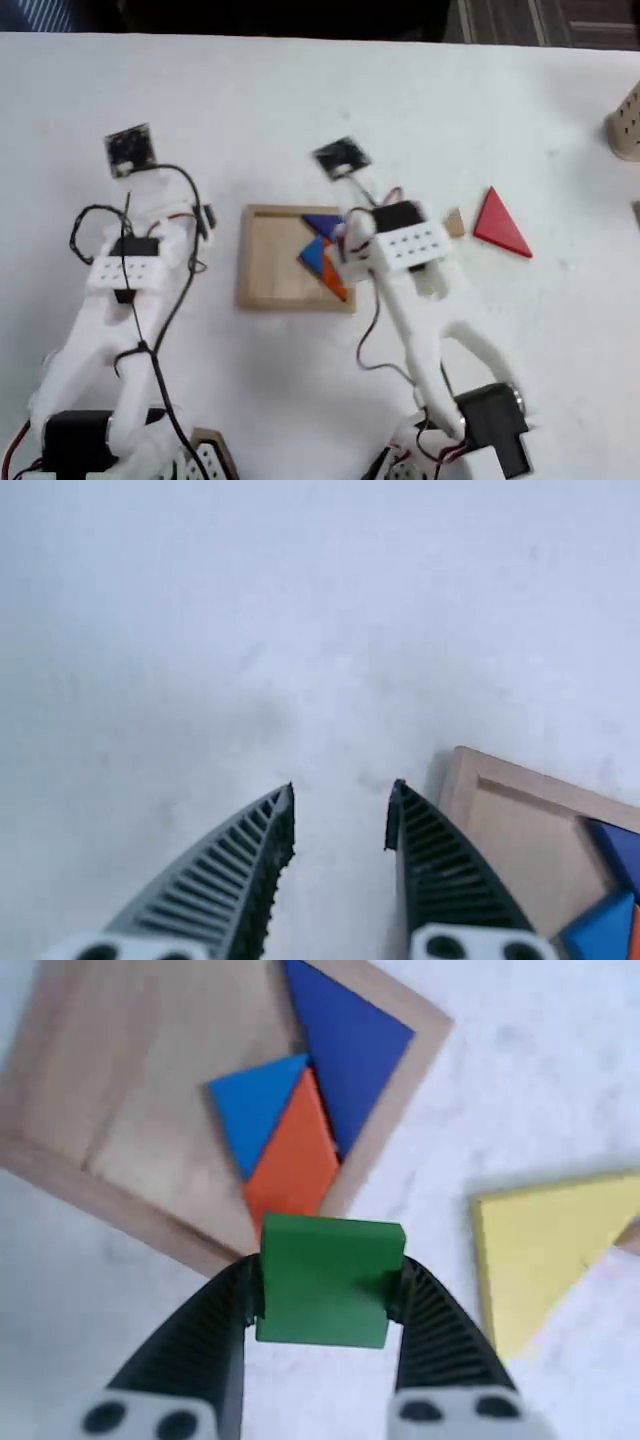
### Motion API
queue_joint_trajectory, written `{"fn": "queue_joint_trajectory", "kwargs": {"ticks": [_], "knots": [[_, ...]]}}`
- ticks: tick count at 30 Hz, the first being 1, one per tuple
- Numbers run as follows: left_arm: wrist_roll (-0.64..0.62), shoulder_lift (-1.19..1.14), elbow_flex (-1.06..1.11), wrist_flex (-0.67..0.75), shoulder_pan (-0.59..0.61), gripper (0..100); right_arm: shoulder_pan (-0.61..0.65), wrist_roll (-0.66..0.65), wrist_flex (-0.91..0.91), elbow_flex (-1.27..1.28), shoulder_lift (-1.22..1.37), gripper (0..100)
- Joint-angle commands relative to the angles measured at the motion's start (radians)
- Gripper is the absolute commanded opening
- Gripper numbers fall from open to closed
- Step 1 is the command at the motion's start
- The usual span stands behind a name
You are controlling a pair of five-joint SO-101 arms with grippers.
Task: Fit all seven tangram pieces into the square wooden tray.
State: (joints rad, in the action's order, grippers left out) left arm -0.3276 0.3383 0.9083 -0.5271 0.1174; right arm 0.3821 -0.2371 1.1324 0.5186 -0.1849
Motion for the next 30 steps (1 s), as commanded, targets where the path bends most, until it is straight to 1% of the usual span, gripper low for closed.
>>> {"fn": "queue_joint_trajectory", "kwargs": {"ticks": [1,7,11,16,18,22,25,28,30], "knots": [[-0.005,0.047,-0.006,0.018,0.062,16,0.142,0.012,0.002,-0.086,-0.036,1.8],[-0.005,0.045,-0.005,0.018,0.077,16,0.266,0.014,-0.061,-0.213,0.12,1.8],[-0.005,0.045,-0.005,0.02,0.079,16,0.3,0.014,-0.107,-0.316,0.28,2.9],[-0.005,0.045,-0.005,0.025,0.079,16,0.308,0.012,-0.102,-0.445,0.43,17.0],[-0.005,0.045,-0.005,0.025,0.079,16,0.306,0.012,-0.094,-0.48,0.464,21.1],[-0.005,0.045,-0.005,0.025,0.077,16,0.303,0.009,-0.001,-0.563,0.479,23.3],[-0.005,0.045,-0.005,0.025,0.074,16,0.297,0.005,0.117,-0.646,0.479,27.0],[-0.005,0.045,-0.005,0.025,0.071,16,0.252,0.008,0.246,-0.723,0.475,30.5],[-0.005,0.045,-0.005,0.02,0.07,16,0.2,0.012,0.298,-0.741,0.452,28.1]]}}
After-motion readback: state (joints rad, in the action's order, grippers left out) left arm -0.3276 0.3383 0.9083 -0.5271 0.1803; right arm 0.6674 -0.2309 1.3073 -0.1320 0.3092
